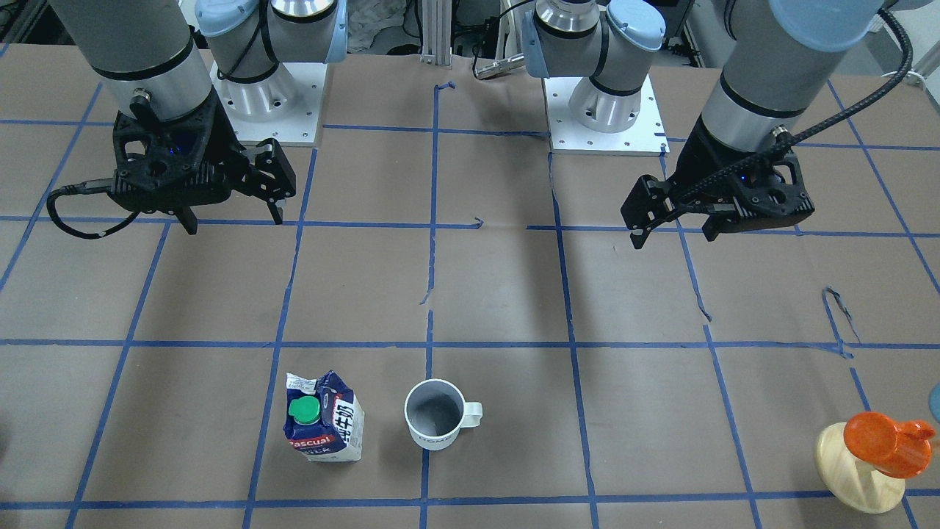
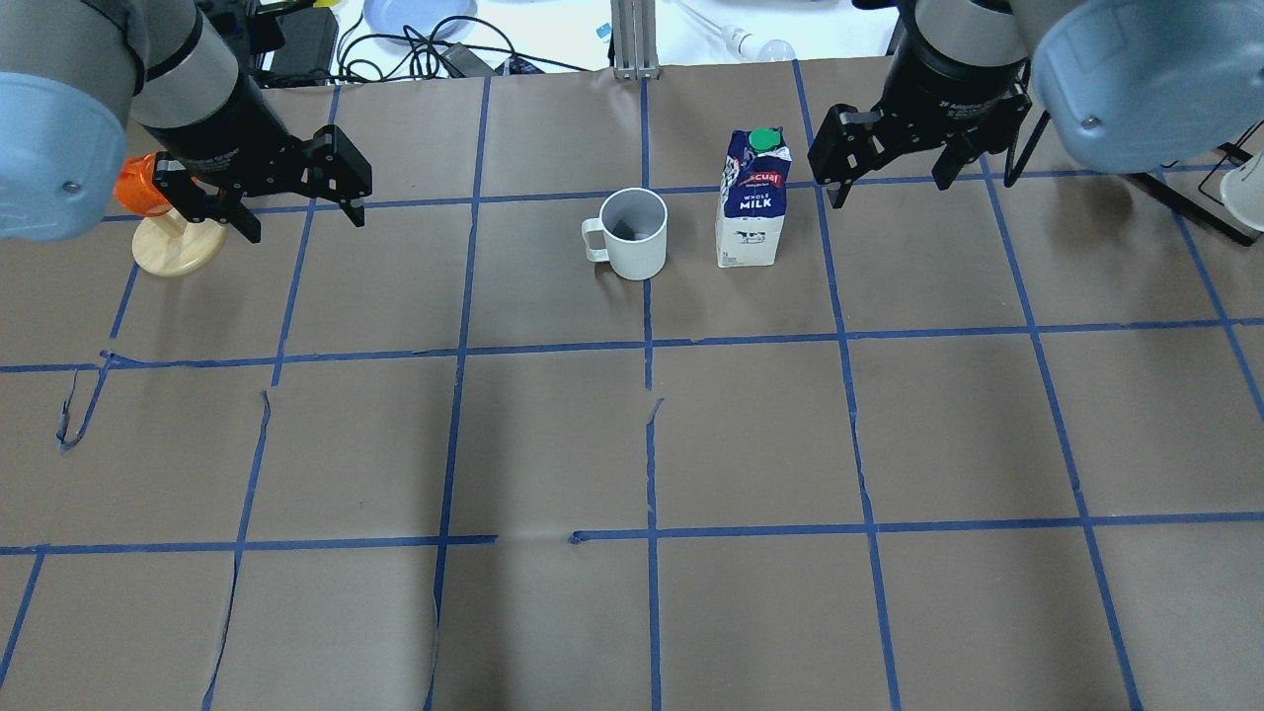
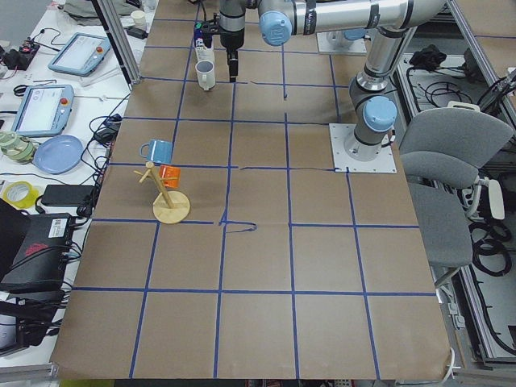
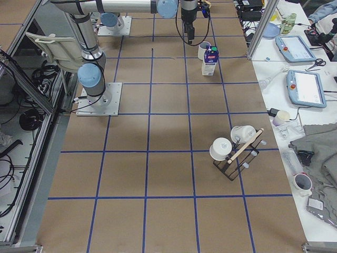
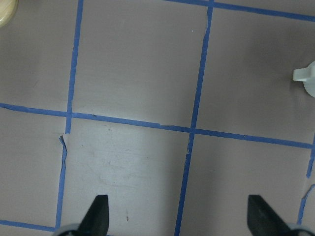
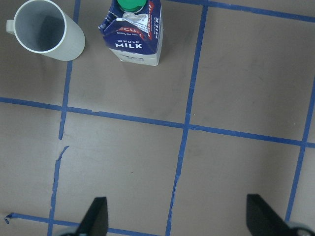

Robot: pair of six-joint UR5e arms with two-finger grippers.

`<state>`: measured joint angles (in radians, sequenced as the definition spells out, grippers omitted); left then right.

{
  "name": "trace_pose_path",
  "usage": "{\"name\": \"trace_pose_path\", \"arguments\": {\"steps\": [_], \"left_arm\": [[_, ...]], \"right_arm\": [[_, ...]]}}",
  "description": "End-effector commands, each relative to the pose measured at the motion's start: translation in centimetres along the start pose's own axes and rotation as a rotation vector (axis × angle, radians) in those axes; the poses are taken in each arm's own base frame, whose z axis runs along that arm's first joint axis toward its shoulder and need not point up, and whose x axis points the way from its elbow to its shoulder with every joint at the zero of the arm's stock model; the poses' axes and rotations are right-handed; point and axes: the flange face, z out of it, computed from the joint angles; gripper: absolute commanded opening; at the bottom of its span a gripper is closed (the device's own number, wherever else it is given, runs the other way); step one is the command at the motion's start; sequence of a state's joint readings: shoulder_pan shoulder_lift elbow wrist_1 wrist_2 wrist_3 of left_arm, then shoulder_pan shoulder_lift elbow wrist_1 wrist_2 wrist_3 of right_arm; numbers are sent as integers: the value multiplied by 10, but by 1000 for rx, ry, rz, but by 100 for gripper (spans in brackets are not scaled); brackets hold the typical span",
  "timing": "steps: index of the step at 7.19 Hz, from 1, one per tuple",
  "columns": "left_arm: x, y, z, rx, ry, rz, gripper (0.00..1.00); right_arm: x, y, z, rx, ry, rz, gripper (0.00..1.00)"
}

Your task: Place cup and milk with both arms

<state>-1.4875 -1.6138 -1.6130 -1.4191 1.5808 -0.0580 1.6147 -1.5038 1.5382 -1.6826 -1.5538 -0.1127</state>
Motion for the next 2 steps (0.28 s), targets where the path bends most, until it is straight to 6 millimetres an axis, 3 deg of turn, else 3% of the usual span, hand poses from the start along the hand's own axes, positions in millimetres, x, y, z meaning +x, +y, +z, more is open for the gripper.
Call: {"name": "trace_pose_path", "arguments": {"steps": [1,2], "left_arm": [[-4,-1,1,-2,0,-7,100],[-6,-2,1,-2,1,-11,100]], "right_arm": [[1,0,0,1,2,0,100],[1,0,1,1,2,-1,100]]}}
